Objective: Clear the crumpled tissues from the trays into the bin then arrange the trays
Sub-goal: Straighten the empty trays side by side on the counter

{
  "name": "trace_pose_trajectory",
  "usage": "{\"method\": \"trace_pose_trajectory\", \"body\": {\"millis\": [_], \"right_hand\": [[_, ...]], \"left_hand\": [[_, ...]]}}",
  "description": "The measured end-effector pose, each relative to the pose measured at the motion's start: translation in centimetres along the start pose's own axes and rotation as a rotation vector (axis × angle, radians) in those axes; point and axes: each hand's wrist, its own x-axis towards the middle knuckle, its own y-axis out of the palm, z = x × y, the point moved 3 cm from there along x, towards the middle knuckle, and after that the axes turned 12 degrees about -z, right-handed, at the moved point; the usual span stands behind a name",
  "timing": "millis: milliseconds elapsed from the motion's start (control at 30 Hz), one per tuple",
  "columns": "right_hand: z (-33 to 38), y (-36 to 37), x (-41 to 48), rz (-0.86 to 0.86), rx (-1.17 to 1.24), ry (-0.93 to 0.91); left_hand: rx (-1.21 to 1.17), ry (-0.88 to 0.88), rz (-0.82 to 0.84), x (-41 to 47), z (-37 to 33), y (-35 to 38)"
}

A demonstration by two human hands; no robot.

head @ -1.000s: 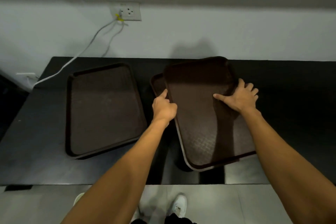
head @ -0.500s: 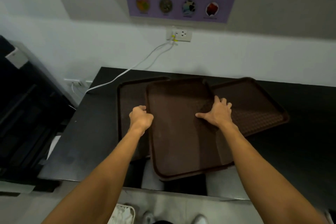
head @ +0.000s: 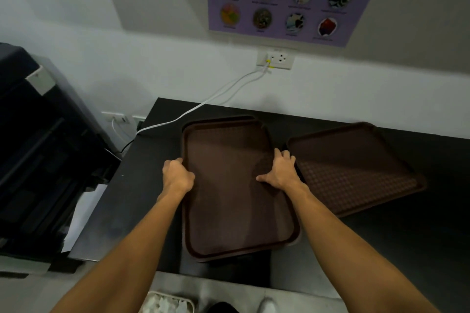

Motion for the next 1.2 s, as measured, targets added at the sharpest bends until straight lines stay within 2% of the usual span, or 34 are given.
{"method": "trace_pose_trajectory", "body": {"millis": [200,400,633,767,900,1067,1200], "right_hand": [[0.5,1.3,1.4,-0.034,-0.056,-0.027],[0.7,1.4,3.7,-0.065,-0.045,-0.109],[0.7,1.5,5.6,0.002,-0.048,-0.182],[-0.3,1.4,5.7,0.019,0.082,-0.160],[-2.3,0.0,4.9,-0.042,0.309,-0.092],[-7.3,-2.2,3.0,-0.178,0.562,0.065],[-12.5,-3.6,1.8,-0.312,0.582,0.230]], "left_hand": [[0.193,0.032,-0.005,0.6,0.1,0.3],[0.147,-0.013,-0.031,2.0,-0.9,1.0],[0.182,-0.019,-0.036,3.7,-2.0,1.2],[0.244,-0.006,-0.062,2.9,-2.6,1.6],[0.195,0.141,-0.147,0.3,-5.4,3.6],[-0.051,0.307,0.025,-2.6,-11.9,8.9],[-0.129,0.435,0.203,-5.0,-17.8,13.4]]}}
